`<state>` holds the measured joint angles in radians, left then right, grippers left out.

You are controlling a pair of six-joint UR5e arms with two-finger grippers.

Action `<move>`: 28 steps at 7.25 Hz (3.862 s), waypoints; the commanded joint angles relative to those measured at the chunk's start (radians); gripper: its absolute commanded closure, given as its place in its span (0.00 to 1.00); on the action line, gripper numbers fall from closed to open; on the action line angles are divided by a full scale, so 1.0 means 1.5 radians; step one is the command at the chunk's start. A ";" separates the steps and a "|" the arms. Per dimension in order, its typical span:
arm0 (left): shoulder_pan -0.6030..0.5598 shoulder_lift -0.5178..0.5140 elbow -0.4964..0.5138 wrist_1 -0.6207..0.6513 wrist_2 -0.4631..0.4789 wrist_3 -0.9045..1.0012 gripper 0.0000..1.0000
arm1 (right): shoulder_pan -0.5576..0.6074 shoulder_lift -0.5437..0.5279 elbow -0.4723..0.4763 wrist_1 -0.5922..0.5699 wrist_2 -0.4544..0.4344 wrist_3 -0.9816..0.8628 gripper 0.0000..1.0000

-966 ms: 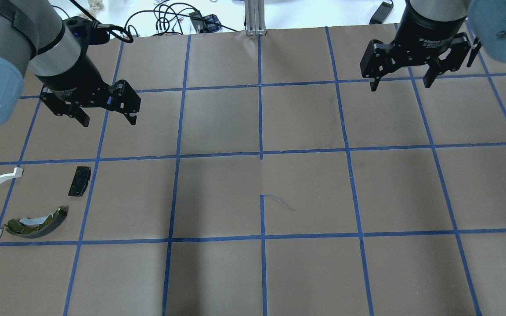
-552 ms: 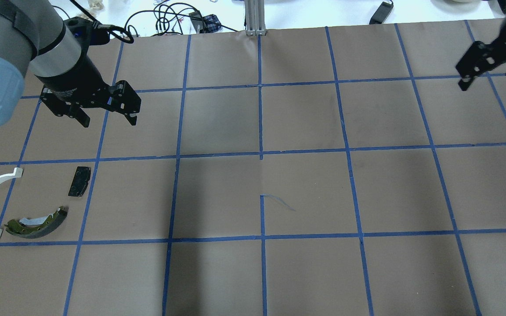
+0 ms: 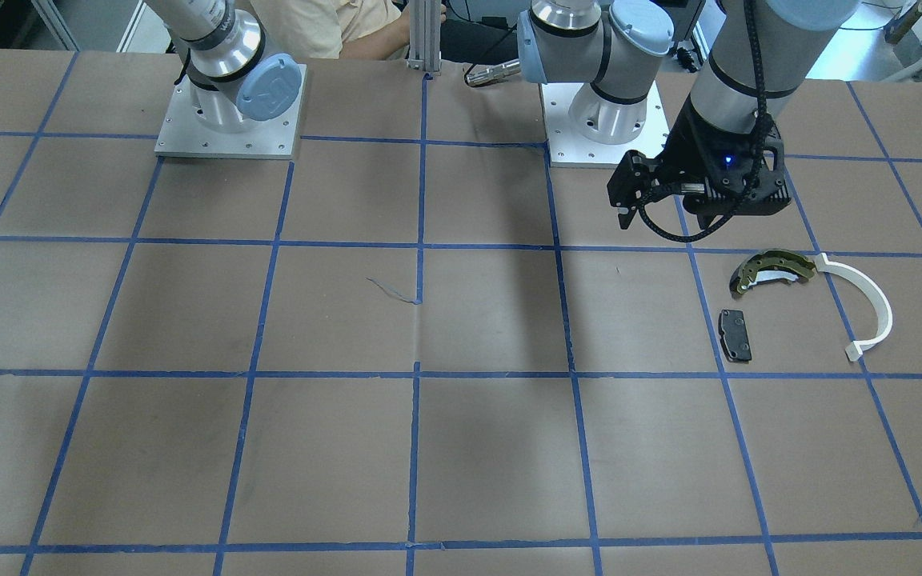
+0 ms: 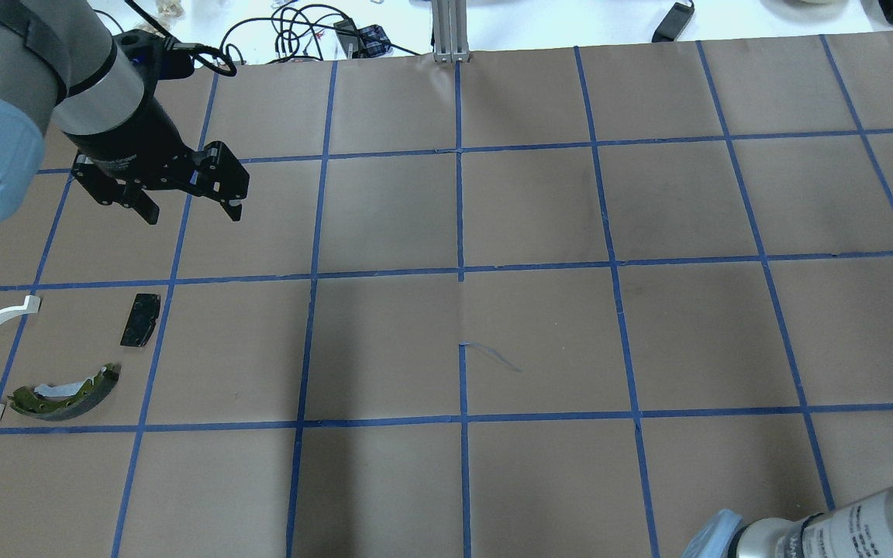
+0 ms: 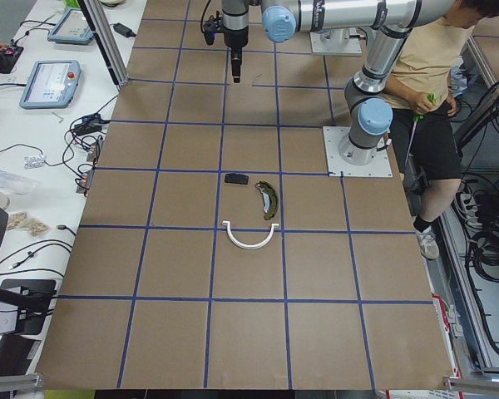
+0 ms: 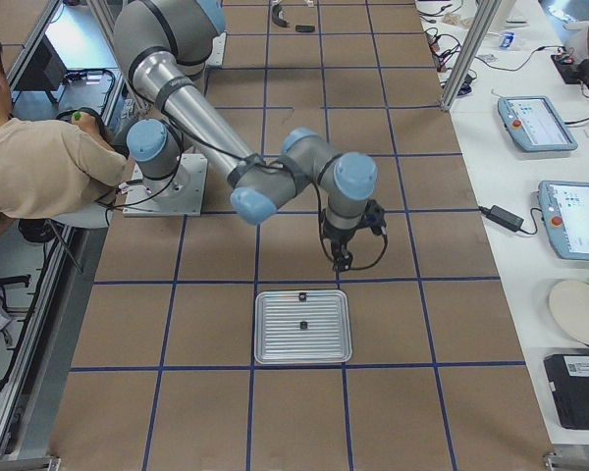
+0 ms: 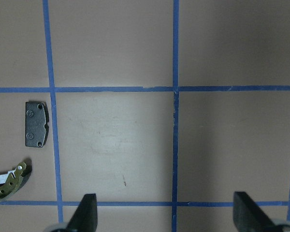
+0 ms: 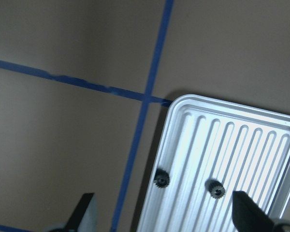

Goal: Place bearing gear from tray to pile

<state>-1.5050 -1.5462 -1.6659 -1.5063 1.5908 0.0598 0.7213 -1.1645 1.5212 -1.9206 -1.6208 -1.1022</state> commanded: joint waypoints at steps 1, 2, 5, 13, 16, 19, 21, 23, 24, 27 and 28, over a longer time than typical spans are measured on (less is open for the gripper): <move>0.000 0.000 0.000 0.000 0.000 0.000 0.00 | -0.063 0.081 0.001 -0.108 -0.006 -0.134 0.11; 0.000 0.000 0.000 0.000 0.001 0.000 0.00 | -0.081 0.096 0.008 -0.123 -0.001 -0.152 0.11; -0.001 0.000 0.000 0.004 0.003 0.001 0.00 | -0.094 0.126 0.012 -0.127 0.002 -0.157 0.12; -0.001 0.000 0.000 0.005 0.008 0.000 0.00 | -0.094 0.128 0.054 -0.172 -0.004 -0.159 0.50; -0.001 -0.002 0.000 0.007 0.007 0.001 0.00 | -0.094 0.126 0.054 -0.166 -0.006 -0.154 0.97; -0.001 0.000 0.000 0.007 0.007 0.001 0.00 | -0.050 0.031 0.055 -0.077 0.007 -0.036 0.97; 0.000 -0.001 0.000 0.007 0.007 0.001 0.00 | 0.084 -0.058 0.058 0.032 0.017 0.103 0.96; 0.000 0.000 0.000 0.006 0.008 0.001 0.00 | 0.240 -0.133 0.120 0.063 0.036 0.324 0.96; 0.000 0.000 0.000 0.007 0.007 0.001 0.00 | 0.329 -0.149 0.155 0.056 0.069 0.471 0.96; 0.000 0.000 0.000 0.007 0.007 0.001 0.00 | 0.608 -0.090 0.163 -0.089 0.104 0.879 0.95; 0.000 0.000 0.000 0.006 0.008 0.001 0.00 | 0.696 -0.049 0.160 -0.147 0.104 1.003 0.94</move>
<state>-1.5049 -1.5463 -1.6659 -1.4960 1.6019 0.0613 1.6065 -1.3038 1.7632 -2.0322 -1.4720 0.1667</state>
